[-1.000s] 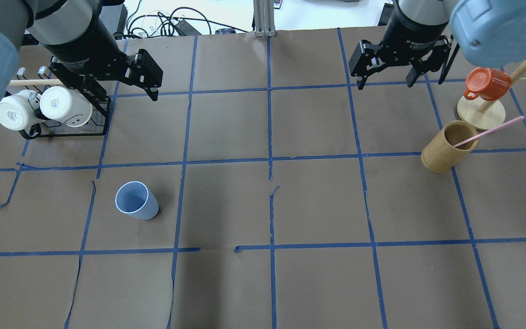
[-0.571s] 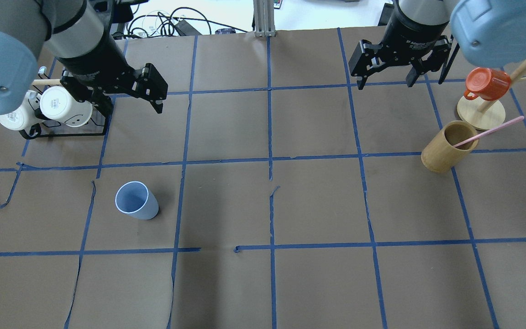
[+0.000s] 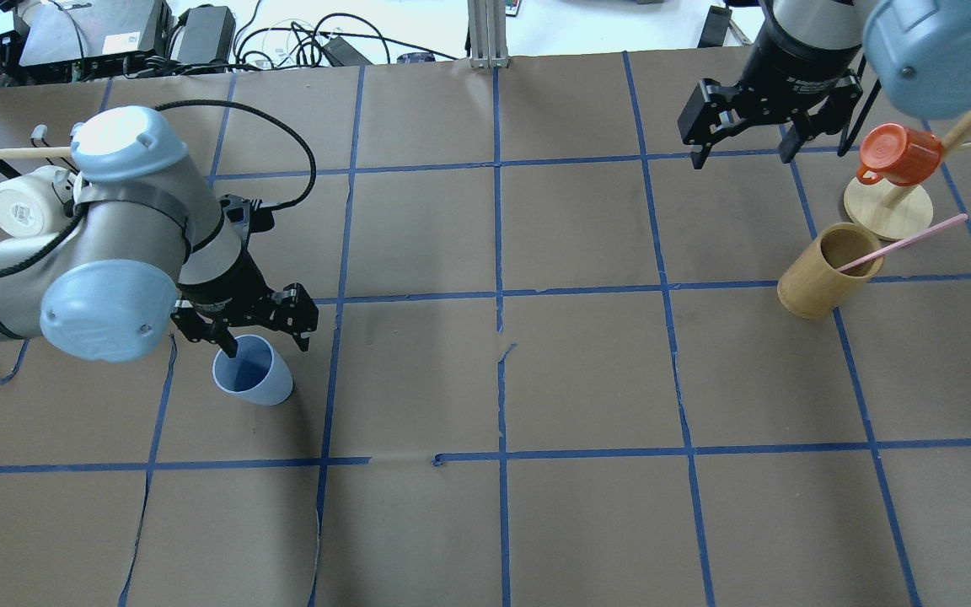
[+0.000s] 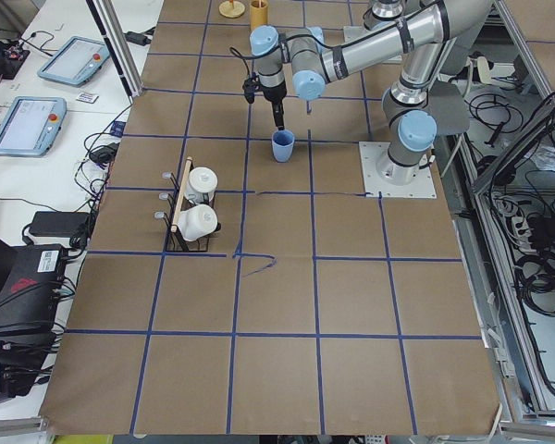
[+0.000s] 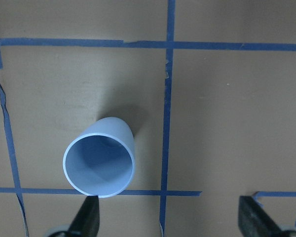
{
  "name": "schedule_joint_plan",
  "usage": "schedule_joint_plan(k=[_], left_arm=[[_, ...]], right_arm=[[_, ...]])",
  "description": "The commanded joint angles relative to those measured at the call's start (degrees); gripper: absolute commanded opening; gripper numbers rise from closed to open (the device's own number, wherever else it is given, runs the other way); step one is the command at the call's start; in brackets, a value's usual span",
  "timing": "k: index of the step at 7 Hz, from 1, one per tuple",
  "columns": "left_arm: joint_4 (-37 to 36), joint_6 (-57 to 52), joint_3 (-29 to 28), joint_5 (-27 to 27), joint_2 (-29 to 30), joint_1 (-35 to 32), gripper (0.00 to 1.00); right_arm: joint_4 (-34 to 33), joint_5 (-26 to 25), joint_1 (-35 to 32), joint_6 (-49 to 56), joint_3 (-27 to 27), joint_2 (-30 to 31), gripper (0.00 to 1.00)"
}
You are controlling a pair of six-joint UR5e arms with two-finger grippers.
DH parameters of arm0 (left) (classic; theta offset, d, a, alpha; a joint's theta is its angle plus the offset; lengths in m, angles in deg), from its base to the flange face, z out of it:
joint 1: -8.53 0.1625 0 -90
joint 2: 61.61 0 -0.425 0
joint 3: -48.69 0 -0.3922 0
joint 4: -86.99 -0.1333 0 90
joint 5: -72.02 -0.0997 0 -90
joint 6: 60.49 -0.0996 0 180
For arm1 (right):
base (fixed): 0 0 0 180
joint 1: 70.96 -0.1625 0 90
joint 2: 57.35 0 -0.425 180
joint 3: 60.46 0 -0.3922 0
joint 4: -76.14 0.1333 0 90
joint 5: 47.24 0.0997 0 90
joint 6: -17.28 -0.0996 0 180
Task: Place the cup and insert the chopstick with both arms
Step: 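Lower the left gripper over the light blue cup and close on it, then lift the blue cup with the left gripper while the right reaches the bamboo cup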
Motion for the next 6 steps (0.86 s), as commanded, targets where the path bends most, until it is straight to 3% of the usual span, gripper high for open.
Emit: schedule_joint_plan(k=[1, 2, 6], left_arm=[[-4.14, -0.24, 3.32, -0.25, 2.35, 0.19, 0.57], [-4.15, -0.24, 3.15, -0.25, 2.70, 0.19, 0.01], [-7.31, 0.55, 1.66, -2.80, 2.53, -0.07, 0.00]], right_arm=[[-1.54, -0.05, 8.27, 13.22, 3.79, 0.13, 1.00], [-1.62, 0.04, 9.97, 25.48, 4.94, 0.56, 1.00], [-2.06, 0.12, 18.48, 64.54, 6.09, 1.01, 1.00]])
